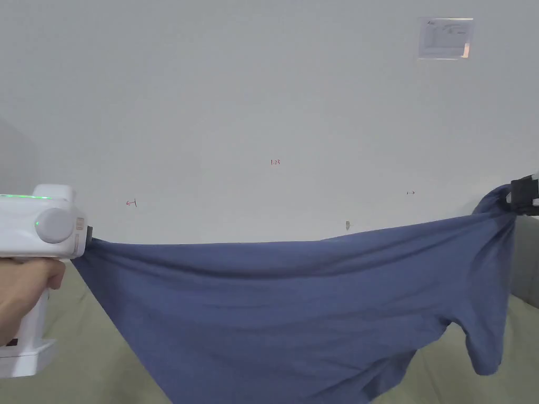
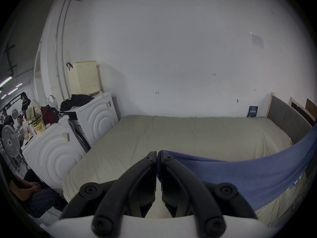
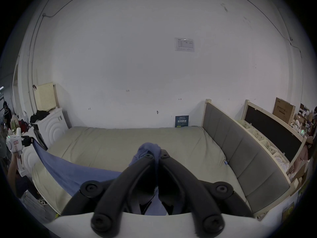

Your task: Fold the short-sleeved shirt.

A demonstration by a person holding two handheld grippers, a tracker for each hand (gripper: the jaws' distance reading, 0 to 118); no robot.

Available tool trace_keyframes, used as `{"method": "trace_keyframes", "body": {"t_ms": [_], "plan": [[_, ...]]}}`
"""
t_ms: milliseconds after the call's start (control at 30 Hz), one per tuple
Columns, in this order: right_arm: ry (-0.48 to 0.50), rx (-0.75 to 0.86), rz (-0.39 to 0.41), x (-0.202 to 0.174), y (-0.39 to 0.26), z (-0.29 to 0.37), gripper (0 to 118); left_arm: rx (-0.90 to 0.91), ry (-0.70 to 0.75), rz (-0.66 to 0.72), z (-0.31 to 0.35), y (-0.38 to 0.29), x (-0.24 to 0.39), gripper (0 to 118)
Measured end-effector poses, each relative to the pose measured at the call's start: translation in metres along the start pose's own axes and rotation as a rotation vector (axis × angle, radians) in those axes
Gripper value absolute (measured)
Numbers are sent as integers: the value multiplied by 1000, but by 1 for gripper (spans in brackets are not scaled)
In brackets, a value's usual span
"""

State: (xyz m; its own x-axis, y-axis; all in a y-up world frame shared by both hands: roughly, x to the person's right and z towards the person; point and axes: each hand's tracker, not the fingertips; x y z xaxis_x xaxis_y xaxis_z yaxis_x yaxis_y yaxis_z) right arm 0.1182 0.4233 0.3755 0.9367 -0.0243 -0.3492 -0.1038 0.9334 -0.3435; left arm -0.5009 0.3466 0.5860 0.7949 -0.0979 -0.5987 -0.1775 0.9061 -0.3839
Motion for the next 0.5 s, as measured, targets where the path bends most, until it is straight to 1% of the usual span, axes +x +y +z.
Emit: {"method": "trace_keyframes", "body": {"t_ms": [100,233,333,400,500], "plan": [[3,3,-4,-4,16,-20,1,-6,21,-12,-15,15,7,4],[-2,5,11,-10,40,-55,1,-11,26,4,-42,33,18,4],[-5,4,6,-12,59,-88,1,-11,42,-23,-71,48,31,4],[-11,12,16,-16,71,-110,1,-6,51,-38,-92,60,38,4],[-12,19,12,-17,88,-146,1,-1,70,-27,-123,78,44,4]]}}
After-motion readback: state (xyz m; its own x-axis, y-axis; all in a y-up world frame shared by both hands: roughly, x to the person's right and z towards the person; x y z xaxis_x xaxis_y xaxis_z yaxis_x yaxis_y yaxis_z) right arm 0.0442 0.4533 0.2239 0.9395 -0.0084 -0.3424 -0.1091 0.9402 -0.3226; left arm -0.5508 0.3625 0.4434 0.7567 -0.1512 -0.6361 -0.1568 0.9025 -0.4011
